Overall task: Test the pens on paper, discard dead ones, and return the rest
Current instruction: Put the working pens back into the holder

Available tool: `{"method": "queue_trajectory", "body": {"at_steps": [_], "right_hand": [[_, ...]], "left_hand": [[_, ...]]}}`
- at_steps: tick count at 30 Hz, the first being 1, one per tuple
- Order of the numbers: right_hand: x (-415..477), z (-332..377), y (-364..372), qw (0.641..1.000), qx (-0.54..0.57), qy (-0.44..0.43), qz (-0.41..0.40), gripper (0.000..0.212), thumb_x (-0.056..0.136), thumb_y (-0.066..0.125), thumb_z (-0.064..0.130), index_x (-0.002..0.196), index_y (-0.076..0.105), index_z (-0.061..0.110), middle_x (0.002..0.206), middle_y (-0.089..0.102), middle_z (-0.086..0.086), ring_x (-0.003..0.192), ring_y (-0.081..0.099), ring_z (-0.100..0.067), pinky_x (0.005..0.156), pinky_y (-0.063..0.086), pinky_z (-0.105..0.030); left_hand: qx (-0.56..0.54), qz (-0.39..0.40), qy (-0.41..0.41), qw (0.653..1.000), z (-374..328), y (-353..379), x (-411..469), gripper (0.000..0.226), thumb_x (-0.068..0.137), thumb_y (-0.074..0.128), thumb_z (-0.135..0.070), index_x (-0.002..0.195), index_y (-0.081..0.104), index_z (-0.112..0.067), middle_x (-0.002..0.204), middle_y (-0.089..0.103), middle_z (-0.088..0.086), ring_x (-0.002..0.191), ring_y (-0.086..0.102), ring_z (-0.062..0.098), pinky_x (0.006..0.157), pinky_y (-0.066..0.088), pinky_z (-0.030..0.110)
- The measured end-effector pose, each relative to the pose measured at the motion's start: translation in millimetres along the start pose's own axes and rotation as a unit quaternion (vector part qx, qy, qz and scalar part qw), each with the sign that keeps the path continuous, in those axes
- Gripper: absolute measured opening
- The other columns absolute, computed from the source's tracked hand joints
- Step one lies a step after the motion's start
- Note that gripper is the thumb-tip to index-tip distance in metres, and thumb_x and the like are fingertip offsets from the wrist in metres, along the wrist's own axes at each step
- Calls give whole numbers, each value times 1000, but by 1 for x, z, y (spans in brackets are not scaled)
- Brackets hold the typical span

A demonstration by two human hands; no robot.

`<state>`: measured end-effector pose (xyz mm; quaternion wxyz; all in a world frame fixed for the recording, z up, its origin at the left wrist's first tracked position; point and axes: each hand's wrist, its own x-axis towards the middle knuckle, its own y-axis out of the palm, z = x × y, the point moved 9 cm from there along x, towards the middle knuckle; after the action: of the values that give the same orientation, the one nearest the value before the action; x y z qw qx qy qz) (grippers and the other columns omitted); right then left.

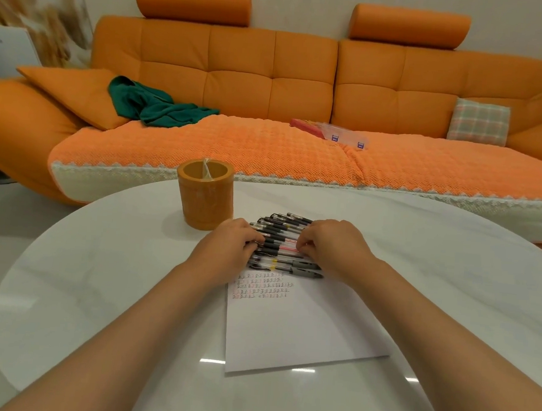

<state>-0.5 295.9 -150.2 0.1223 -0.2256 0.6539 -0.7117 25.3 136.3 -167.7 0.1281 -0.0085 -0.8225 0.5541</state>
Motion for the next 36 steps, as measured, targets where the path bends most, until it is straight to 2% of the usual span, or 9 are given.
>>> {"method": "queue_trajectory", "body": {"at_steps": [4,7,10,15,20,23,26,32,36], "right_hand": [[5,-1,7,999,-24,3,34,13,93,64,37,93,75,31,92,73,10,86,66,-16,75,42,-30],[6,0,7,999,-14,3,33,16,94,62,36,91,75,28,91,73,8,85,66,-17,73,43,-30],[5,2,-6,1000,4,-13,-2,18,96,59,35,96,76,27,97,71,7,89,63,-18,76,47,-32],[9,-2,-12,998,61,-9,-15,17,97,60,31,107,73,28,105,65,7,97,57,-16,78,46,-31],[17,-20,-2,996,67,36,46,22,95,59,19,112,69,28,109,67,6,98,61,-17,82,52,-33],[19,-25,3,994,75,43,67,21,95,61,19,113,69,28,110,68,7,94,60,-14,78,49,-28],[20,-23,7,994,70,44,77,23,95,58,19,114,68,29,109,69,7,96,62,-17,81,53,-33],[19,-23,8,990,48,25,129,17,90,67,33,106,67,28,99,65,9,88,59,-14,73,51,-30],[16,-16,3,996,-12,-9,90,13,87,65,36,95,71,28,91,71,10,83,64,-15,75,56,-34]], "left_hand": [[25,14,25,999,-4,-4,8,29,102,52,-28,127,67,-29,122,61,-5,113,50,14,90,48,28],[25,14,41,999,-9,-7,13,27,100,55,-33,124,68,-31,118,61,-7,112,50,13,89,51,35],[28,0,50,998,-13,-9,17,31,98,58,-38,128,66,-32,119,60,-8,113,48,13,88,51,37],[32,-17,48,998,-10,-8,25,31,97,61,-32,127,68,-29,111,59,-5,108,48,16,85,50,37],[14,-39,35,999,-1,-8,29,30,100,57,-24,128,67,-22,117,62,-1,109,53,18,88,50,35],[18,-34,34,999,0,-3,30,31,102,53,-22,131,65,-19,121,64,1,111,54,19,90,48,31],[15,-40,37,998,0,-2,30,31,103,52,-21,130,65,-17,120,64,1,109,54,18,89,47,29],[12,-29,50,998,2,0,29,29,101,55,-24,128,66,-24,118,61,-3,110,50,15,90,49,34],[15,-26,55,998,-2,2,28,30,100,57,-28,128,66,-27,117,57,-5,109,48,13,87,48,29]]}}
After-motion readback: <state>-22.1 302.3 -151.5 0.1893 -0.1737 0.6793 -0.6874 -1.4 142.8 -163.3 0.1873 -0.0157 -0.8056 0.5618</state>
